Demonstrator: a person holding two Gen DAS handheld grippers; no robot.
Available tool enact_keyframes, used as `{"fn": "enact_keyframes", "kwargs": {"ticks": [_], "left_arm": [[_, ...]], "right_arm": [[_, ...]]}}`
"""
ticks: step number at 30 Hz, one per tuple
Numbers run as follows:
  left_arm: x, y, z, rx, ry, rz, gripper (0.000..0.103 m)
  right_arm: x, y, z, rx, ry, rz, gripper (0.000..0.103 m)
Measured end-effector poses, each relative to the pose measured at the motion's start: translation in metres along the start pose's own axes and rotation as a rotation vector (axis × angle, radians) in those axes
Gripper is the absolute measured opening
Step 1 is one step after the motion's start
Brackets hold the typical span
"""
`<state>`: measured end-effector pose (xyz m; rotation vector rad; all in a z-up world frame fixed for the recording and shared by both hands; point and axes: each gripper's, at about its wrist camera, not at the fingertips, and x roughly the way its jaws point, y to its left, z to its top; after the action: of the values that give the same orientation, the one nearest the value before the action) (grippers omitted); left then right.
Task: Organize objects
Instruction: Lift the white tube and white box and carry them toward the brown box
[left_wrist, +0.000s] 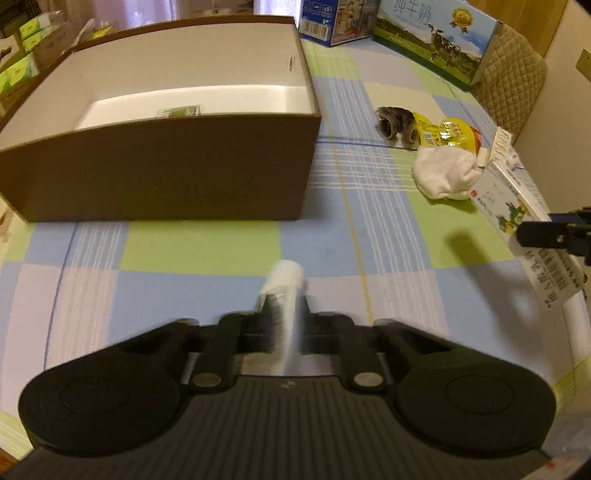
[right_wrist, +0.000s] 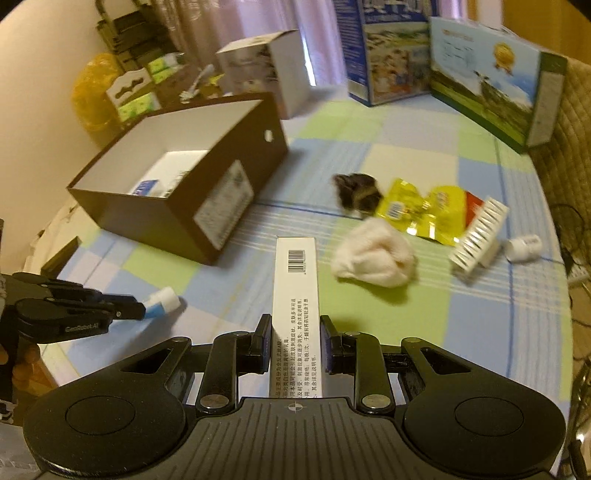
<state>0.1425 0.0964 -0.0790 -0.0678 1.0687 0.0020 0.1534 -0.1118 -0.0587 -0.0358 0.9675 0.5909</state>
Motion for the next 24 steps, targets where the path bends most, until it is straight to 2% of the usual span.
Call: {"fn": "enact_keyframes", "kwargs": {"ticks": [2, 4, 6, 7, 8, 12, 17, 18, 19, 24], "left_arm": [[0.007, 0.008, -0.004, 0.001, 0.037, -0.040, 0.009], [0.014, 0.013, -0.009, -0.014, 0.056, -0.033, 0.013], [0.015, 0.015, -0.010, -0.001, 0.050, -0.059, 0.032], [0.016, 0.016, -0.010, -0.002, 0.057, -0.054, 0.049], [0.017, 0.016, -0.010, -0.003, 0.061, -0.047, 0.052], [0.021, 0.013, -0.011, 0.020, 0.074, -0.077, 0.052], [0.035, 0.004, -0.011, 0.049, 0.103, -0.087, 0.037], [0.035, 0.001, -0.010, 0.066, 0.091, -0.076, 0.036], [0.036, -0.001, -0.010, 0.083, 0.086, -0.066, 0.030], [0.034, 0.002, -0.008, 0.091, 0.063, -0.045, 0.030]], "right_arm": [[0.004, 0.006, 0.002, -0.002, 0.003, 0.006, 0.022], [0.007, 0.008, 0.001, 0.003, 0.010, 0.009, 0.022], [0.007, 0.009, -0.001, 0.008, 0.013, 0.002, 0.023], [0.007, 0.009, -0.001, 0.015, 0.013, -0.002, 0.023], [0.006, 0.009, -0.002, 0.020, 0.014, -0.008, 0.023], [0.001, 0.004, -0.006, 0.047, 0.014, -0.036, 0.023], [-0.003, -0.002, -0.009, 0.073, 0.015, -0.062, 0.023], [-0.004, -0.003, -0.010, 0.076, 0.015, -0.063, 0.023], [-0.003, -0.003, -0.010, 0.078, 0.016, -0.064, 0.023], [-0.003, -0.003, -0.009, 0.076, 0.015, -0.057, 0.023]]}}
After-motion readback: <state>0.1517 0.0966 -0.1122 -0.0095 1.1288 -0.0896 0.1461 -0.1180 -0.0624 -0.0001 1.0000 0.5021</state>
